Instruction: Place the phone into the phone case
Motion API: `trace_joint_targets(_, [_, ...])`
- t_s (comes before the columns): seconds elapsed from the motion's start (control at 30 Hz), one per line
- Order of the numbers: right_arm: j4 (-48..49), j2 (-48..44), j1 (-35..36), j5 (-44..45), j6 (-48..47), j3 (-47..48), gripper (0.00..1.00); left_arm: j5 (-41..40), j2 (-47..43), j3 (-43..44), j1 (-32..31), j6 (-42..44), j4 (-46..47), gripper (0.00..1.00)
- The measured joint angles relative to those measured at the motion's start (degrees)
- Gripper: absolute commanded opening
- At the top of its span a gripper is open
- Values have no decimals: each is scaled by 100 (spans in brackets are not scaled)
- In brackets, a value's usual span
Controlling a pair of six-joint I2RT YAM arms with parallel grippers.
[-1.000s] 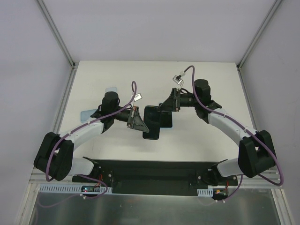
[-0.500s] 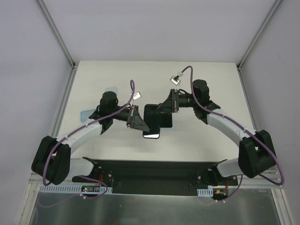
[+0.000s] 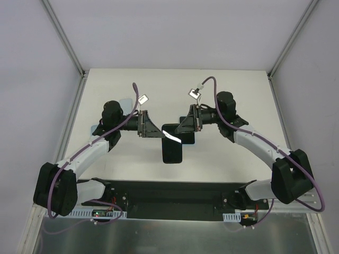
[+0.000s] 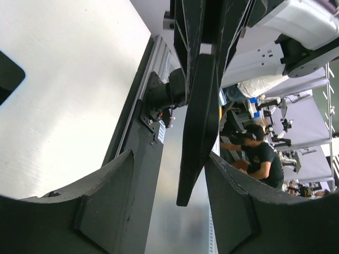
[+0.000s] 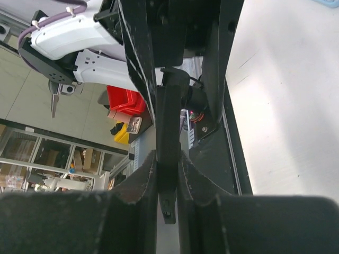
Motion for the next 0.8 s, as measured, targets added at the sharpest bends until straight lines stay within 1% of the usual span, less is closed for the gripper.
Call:
trace_joint_targets(0.17, [4, -118, 35, -98, -22, -197, 2, 11, -35, 2, 125, -221, 275, 54])
trace_joint_targets(0.27, [-17, -118, 127, -151, -26, -269, 3, 17, 15, 20, 125, -321, 402, 51])
trace_joint_targets(0.4, [-22, -118, 181, -140, -44, -289, 5, 114, 101, 46, 125, -459, 590, 34])
trace_joint_targets(0.43, [-31, -118, 179, -125, -48, -291, 6, 131, 107, 55, 125, -479, 627, 23])
trace_joint_targets(0.5, [-50, -111, 181, -87, -61, -291, 8, 181, 120, 76, 122, -540, 693, 11])
trace_joint_targets(0.53, [-61, -101, 181, -72, -74, -291, 9, 203, 129, 87, 122, -555, 748, 0])
trace_joint_targets(0.6, [-63, -68, 175, -66, -72, -291, 13, 216, 140, 96, 125, -557, 765, 0])
trace_joint_targets(0.63, [-66, -61, 175, -55, -76, -291, 18, 219, 157, 96, 125, -551, 752, 0])
trace_joint_targets(0.67, [-68, -52, 175, -55, -76, -291, 19, 225, 173, 98, 125, -527, 710, 0])
trace_joint_targets(0.73, [-83, -20, 175, -37, -76, -291, 22, 197, 173, 131, 125, -365, 455, 0])
trace_joint_targets(0.8, [-85, 26, 175, -22, -50, -291, 22, 140, 173, 240, 125, -68, 31, 0])
